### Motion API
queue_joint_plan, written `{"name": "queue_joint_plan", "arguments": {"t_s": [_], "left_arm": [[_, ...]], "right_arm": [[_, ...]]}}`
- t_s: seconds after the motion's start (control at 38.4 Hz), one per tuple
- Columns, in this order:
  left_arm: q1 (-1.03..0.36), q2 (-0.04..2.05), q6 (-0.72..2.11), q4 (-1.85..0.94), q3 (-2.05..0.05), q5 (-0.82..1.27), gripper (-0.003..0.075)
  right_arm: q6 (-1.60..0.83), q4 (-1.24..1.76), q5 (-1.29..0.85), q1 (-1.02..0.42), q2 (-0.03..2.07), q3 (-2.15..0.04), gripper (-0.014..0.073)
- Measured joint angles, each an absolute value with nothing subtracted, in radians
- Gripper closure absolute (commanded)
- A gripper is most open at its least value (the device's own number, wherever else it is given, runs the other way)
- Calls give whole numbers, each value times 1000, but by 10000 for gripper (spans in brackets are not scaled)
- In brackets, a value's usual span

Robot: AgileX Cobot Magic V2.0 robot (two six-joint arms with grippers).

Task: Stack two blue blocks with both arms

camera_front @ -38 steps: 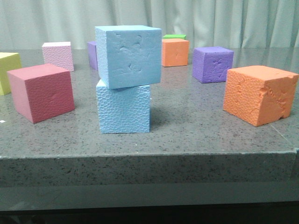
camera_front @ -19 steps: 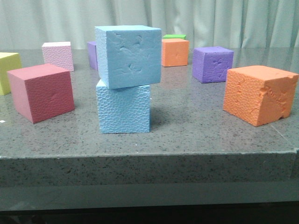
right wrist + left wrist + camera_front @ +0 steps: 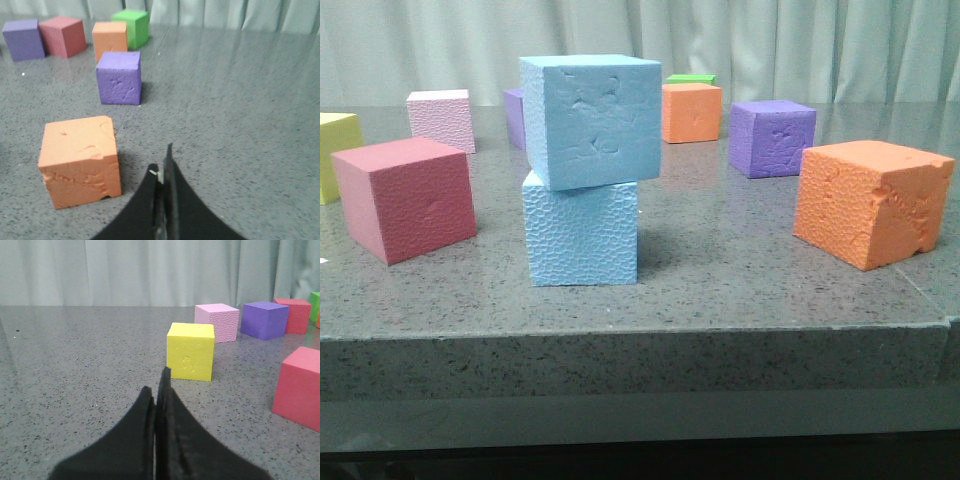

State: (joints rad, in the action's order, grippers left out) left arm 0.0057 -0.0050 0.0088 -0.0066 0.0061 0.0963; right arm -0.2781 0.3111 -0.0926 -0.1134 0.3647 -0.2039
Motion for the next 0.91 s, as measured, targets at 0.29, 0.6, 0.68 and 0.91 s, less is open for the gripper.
{"name": "queue_joint_plan", "arguments": {"t_s": [0.29,0.6,0.68,0.91], "left_arm": [[6,-5,9,-7,6,96,741],[6,-5,9,-7,6,96,741],[6,-5,9,-7,6,96,741],[6,-5,9,-7,6,96,741]], "right_arm": [[-196,228,-91,-15,82,-8,660],[-104,169,-175,-4,-9,27,660],[-103,167,-190,-4,-10,27,660],[-101,163,-197,-4,-10,27,660]]}}
